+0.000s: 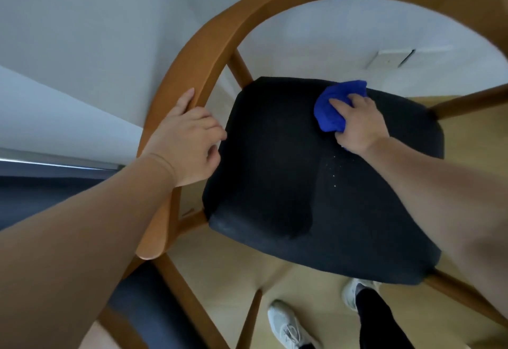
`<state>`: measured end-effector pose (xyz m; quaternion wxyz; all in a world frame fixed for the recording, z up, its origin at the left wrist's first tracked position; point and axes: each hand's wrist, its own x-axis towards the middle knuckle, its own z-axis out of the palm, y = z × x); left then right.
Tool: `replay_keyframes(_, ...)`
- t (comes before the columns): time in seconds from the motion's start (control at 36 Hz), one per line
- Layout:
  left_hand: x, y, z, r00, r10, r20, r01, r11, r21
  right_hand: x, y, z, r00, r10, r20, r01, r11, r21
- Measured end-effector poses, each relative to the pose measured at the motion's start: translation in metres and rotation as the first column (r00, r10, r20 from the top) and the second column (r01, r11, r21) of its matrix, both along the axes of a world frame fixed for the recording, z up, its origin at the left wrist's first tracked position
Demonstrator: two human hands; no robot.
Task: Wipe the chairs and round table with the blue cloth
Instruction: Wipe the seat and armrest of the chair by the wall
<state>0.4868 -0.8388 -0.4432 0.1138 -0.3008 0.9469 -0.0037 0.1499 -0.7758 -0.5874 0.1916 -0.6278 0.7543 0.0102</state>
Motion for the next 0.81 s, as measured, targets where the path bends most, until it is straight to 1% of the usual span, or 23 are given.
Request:
replay_keyframes(0.17,0.001,-0.002,0.000,0.998,-0.013,0.053,0.013,1.000,0.008,0.040,0.061,0.007,1.000,-0.011,0.005,0.011,0.999,0.043)
replay_keyframes(0.28,0.002,-0.002,0.000,0.998,-0.006,0.057,0.007,1.000,-0.010,0.076,0.119,0.013,0.998,-0.001,0.064,-0.005,0.997,0.080)
replay_keyframes(0.39,0.002,-0.001,0.001,0.997,-0.005,0.071,0.007,1.000,-0.024,0.114,0.178,0.018,0.996,0.014,0.093,-0.018,0.999,0.039)
replay_keyframes(0.5,0.001,-0.001,0.001,0.996,0.001,0.094,0.003,0.999,-0.034,0.138,0.223,0.022,0.991,0.109,0.074,-0.113,0.992,0.047)
replay_keyframes(0.61,0.000,0.001,0.002,0.994,0.001,0.111,0.004,0.999,-0.040,0.144,0.234,0.026,0.991,0.110,0.071,-0.115,0.992,0.057)
replay_keyframes(0.69,0.000,0.000,0.002,0.993,0.000,0.118,0.005,0.999,-0.047,0.140,0.238,0.030,0.979,0.155,0.132,-0.162,0.986,0.047)
replay_keyframes(0.81,-0.001,0.001,0.003,0.994,0.002,0.112,0.003,0.999,-0.044,0.125,0.234,0.037,0.969,0.129,0.211,-0.131,0.991,-0.004)
